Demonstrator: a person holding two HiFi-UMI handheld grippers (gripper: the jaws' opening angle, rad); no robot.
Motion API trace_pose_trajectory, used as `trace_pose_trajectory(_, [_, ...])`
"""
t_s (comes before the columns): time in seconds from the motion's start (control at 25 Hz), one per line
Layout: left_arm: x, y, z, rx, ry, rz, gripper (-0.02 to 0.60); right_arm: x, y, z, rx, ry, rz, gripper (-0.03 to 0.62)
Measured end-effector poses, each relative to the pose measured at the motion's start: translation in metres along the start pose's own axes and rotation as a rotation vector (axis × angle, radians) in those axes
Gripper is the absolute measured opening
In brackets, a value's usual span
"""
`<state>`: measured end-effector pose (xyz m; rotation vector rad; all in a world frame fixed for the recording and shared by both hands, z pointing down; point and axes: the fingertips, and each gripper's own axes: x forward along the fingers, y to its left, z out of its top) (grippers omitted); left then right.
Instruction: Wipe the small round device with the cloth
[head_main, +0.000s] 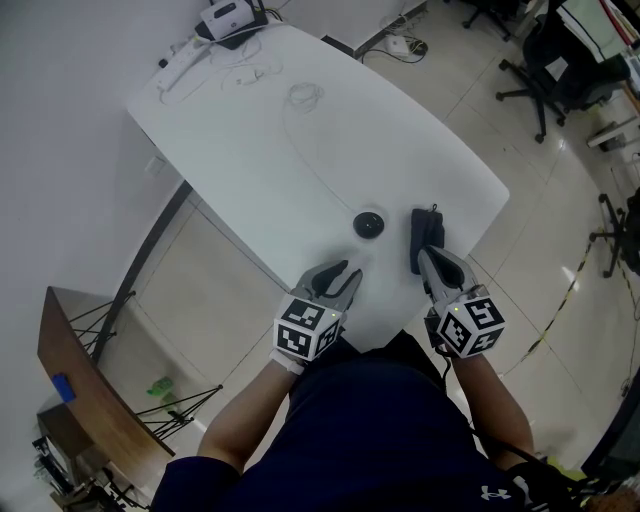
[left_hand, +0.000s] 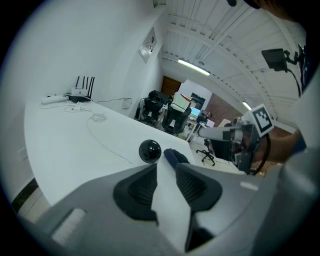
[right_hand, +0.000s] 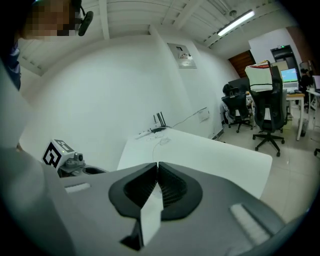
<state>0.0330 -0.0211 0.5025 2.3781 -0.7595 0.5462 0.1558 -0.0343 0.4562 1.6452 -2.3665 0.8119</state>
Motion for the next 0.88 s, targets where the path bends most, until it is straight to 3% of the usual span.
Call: trace_pose_trajectory(0.88, [-0.010,-0.002,0.005,0.039,-0.019,-0.007,0.118,0.000,0.024,-0.008,-0.062,0.012,0.000,0.018])
